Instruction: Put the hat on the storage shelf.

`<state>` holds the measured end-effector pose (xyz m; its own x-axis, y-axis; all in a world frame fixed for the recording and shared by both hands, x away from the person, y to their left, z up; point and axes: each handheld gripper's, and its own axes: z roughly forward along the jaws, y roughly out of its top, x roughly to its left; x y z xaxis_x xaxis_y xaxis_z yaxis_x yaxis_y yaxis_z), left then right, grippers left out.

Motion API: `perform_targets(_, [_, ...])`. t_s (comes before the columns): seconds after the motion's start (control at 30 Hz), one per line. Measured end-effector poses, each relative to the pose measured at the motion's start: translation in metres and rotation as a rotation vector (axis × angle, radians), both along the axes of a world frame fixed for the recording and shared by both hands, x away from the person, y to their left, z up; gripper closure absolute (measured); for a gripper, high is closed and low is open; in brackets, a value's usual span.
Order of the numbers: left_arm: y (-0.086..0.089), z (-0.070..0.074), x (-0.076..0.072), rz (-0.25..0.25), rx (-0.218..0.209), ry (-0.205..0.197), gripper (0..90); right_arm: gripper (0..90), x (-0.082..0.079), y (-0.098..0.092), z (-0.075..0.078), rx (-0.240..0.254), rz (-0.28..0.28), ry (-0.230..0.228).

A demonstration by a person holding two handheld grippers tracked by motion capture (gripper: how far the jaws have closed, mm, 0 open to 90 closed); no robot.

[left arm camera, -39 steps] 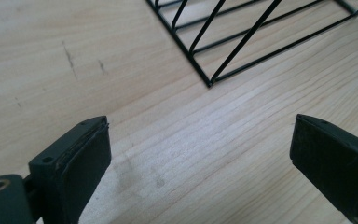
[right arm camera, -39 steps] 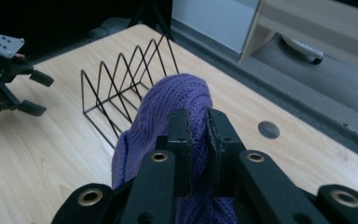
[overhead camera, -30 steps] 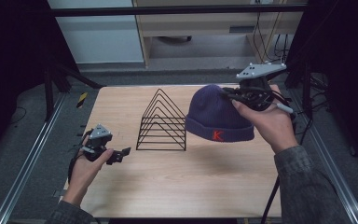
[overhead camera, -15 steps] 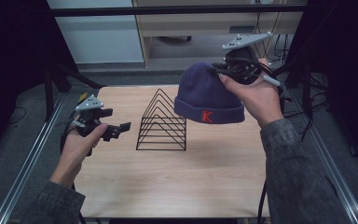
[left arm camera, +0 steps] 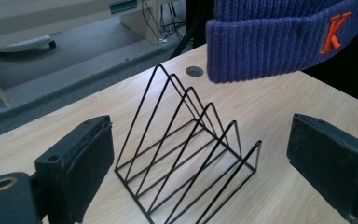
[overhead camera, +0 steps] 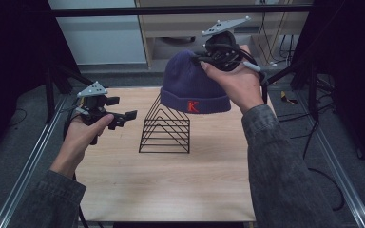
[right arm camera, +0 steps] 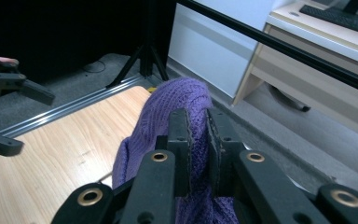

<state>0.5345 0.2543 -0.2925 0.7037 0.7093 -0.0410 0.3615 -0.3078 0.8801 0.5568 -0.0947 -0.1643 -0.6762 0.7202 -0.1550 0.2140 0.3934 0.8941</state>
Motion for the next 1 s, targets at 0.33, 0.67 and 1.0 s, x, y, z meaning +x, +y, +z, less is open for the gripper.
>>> perform_targets(0.33, [-0.004, 0.002, 0.004, -0.010, 0.004, 0.000, 8.8, 81.2, 0.005, 0.034, 0.000, 0.013, 0.051, -0.007])
perform_targets(0.67, [-0.010, 0.001, 0.008, -0.015, 0.011, -0.001, 8.8, 81.0, 0.002, 0.061, 0.005, 0.035, 0.104, -0.015])
perform_targets(1.0, [-0.013, -0.004, 0.010, -0.033, 0.001, 0.024, 7.2, 80.9, -0.007, 0.076, 0.009, 0.031, 0.144, -0.023])
